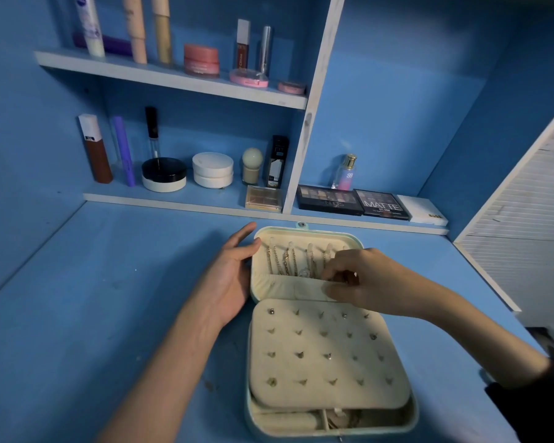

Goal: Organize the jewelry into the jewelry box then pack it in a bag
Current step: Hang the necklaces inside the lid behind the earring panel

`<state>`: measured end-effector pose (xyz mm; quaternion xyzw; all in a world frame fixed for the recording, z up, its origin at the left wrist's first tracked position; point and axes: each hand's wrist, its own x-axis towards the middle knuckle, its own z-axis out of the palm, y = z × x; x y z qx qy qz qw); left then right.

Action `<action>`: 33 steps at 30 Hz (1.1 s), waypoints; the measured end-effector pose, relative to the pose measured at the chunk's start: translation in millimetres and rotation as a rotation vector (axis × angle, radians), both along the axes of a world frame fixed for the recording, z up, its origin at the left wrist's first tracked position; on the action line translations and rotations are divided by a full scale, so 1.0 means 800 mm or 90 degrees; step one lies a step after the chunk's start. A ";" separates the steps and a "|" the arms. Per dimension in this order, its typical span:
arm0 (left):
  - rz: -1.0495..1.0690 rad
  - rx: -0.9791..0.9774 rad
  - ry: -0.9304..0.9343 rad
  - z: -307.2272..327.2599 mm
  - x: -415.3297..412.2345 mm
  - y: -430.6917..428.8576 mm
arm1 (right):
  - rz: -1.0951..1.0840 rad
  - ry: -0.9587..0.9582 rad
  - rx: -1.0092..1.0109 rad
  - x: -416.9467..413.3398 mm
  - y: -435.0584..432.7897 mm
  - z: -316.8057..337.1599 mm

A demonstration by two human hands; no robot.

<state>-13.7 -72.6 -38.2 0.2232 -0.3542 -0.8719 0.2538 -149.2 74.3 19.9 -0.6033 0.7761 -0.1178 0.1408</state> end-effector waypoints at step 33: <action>0.007 -0.002 0.009 0.001 -0.001 0.000 | -0.013 -0.070 0.036 -0.008 -0.007 -0.005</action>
